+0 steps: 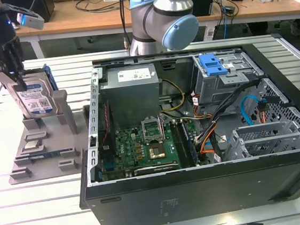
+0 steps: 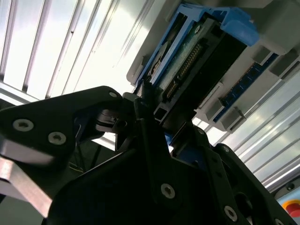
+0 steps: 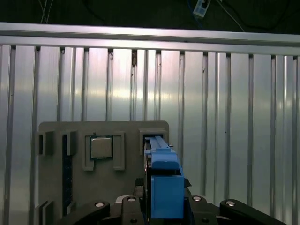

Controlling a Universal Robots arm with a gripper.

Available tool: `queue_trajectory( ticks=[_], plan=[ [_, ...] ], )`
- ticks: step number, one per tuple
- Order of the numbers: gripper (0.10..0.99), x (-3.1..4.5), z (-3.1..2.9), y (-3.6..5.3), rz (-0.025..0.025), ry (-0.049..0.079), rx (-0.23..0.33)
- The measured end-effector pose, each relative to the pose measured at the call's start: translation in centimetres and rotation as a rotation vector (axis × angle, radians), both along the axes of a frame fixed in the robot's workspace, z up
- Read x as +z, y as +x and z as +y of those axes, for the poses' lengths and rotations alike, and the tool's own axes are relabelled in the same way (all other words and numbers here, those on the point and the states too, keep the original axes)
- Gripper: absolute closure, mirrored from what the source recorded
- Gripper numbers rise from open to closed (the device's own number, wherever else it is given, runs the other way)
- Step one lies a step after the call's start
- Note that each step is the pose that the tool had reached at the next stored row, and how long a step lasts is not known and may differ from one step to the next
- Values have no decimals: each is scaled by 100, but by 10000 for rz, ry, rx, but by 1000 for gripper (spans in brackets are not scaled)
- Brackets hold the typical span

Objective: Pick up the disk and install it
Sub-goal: 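Pick up the disk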

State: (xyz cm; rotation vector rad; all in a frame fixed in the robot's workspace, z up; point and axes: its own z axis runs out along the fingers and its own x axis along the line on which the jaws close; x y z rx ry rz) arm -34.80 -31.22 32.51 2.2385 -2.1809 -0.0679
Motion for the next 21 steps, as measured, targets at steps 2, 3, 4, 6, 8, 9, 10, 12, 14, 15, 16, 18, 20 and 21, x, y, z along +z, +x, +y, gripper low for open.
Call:
queue_trajectory(
  ticks=[2, 3, 4, 6, 8, 9, 10, 12, 14, 15, 16, 18, 20, 21],
  plan=[
    [718, 47, 2, 0, 0, 0, 0],
    [718, 67, 2, 0, 1, 0, 0],
    [718, 85, 2, 0, 1, 0, 0],
    [718, 126, 3, 0, 0, 0, 0],
    [718, 158, 4, 0, 1, -1, 0],
    [718, 176, 4, 0, 0, 0, 0],
    [718, 191, 4, 0, 1, 0, 0],
    [718, 231, 6, 0, 1, 0, 0],
    [718, 302, 8, 0, 0, 0, 0],
    [718, 342, 10, 0, 0, 0, 0],
    [718, 376, 11, 0, 0, 0, 0],
    [718, 427, 13, 0, 1, -1, 0],
    [718, 493, 14, 0, 1, 0, 0],
    [718, 520, 14, 0, 0, 0, 0]
  ],
)
